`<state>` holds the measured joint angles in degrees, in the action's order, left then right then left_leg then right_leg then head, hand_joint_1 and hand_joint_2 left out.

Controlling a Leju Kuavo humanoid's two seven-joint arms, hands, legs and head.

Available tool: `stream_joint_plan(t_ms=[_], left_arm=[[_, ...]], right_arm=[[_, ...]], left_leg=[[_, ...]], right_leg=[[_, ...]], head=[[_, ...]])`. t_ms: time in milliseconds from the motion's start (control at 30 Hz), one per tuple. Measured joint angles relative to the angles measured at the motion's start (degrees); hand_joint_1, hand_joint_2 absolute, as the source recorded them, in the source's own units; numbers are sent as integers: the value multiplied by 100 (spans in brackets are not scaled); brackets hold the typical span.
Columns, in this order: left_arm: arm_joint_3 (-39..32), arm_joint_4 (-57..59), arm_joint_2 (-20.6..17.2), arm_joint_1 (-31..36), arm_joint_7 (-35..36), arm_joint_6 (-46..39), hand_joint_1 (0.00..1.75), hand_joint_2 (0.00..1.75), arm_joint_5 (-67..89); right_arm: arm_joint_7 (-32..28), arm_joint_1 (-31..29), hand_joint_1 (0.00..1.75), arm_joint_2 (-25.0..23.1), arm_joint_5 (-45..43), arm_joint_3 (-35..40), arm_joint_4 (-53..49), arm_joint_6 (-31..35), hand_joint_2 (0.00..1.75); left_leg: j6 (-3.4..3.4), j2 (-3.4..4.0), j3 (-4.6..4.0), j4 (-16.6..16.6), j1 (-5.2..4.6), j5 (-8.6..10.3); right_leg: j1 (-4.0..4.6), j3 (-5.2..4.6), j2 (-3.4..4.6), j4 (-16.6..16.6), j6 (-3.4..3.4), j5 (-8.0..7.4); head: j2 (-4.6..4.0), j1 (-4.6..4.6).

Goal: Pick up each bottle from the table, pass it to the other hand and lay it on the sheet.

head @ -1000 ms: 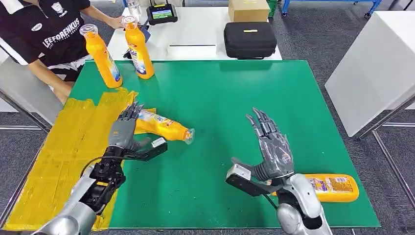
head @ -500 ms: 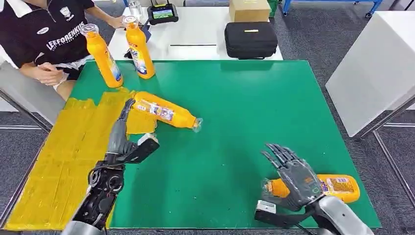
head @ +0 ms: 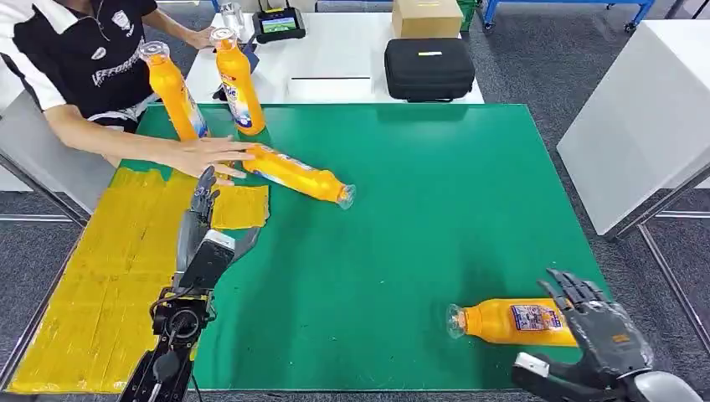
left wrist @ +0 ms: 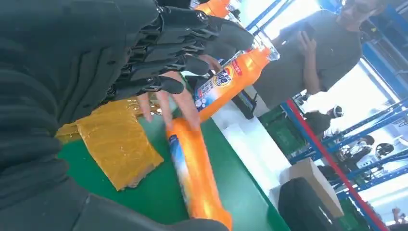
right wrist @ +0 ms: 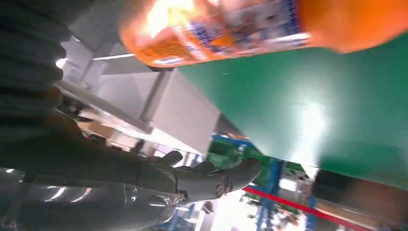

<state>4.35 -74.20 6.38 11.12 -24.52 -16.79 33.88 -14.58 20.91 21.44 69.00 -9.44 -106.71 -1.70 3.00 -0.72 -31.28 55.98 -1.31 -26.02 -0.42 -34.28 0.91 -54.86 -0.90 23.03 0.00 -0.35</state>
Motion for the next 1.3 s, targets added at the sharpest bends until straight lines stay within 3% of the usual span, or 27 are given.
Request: stream_joint_plan(t_ms=[267, 1033, 1067, 1100, 1167, 1200, 1300], left_arm=[[0, 24, 24, 12, -2, -30, 0, 175, -127], [24, 319, 70, 88, -20, -155, 0, 175, -348], [24, 328, 72, 88, -20, -155, 0, 175, -348], [24, 339, 72, 89, -20, -160, 0, 175, -354], [20, 354, 74, 88, -20, -171, 0, 175, -365], [17, 358, 76, 89, -17, -177, 0, 175, -365], [11, 391, 92, 89, -9, -186, 0, 175, -369]], right_arm=[[-33, -42, 0, -100, 240, -241, 170, -94, 175], [18, -1340, 0, -358, 304, 179, 2442, -258, 175], [22, -1375, 84, -361, 304, 207, 2513, -258, 175], [33, -1427, 84, -367, 302, 227, 2577, -258, 175], [103, -1529, 161, -376, 322, 264, 2728, -258, 175], [140, -1592, 175, -378, 335, 299, 2819, -265, 175], [201, -1773, 175, -389, 387, 395, 3058, -278, 175]], left_leg=[[0, 9, 0, 0, 1, 0], [0, 11, 1, 0, 2, 0], [0, 10, 1, 0, 2, 1], [0, 10, 1, 0, 1, 0], [0, 12, 2, 0, 1, 1], [0, 14, 4, 0, 2, 1], [1, 15, 13, 0, 1, 0]], right_leg=[[0, -1, 1, 0, 0, 0], [1, 0, 2, -1, 0, 0], [1, 0, 2, -1, 0, 0], [1, 1, 2, -1, 0, 0], [1, 2, 3, -1, 0, 0], [1, 2, 3, -1, 0, -1], [1, 11, 4, -1, 0, -1]], head=[[0, -2], [0, 0], [0, -2], [0, -2], [0, 0], [0, 0], [0, 0]])
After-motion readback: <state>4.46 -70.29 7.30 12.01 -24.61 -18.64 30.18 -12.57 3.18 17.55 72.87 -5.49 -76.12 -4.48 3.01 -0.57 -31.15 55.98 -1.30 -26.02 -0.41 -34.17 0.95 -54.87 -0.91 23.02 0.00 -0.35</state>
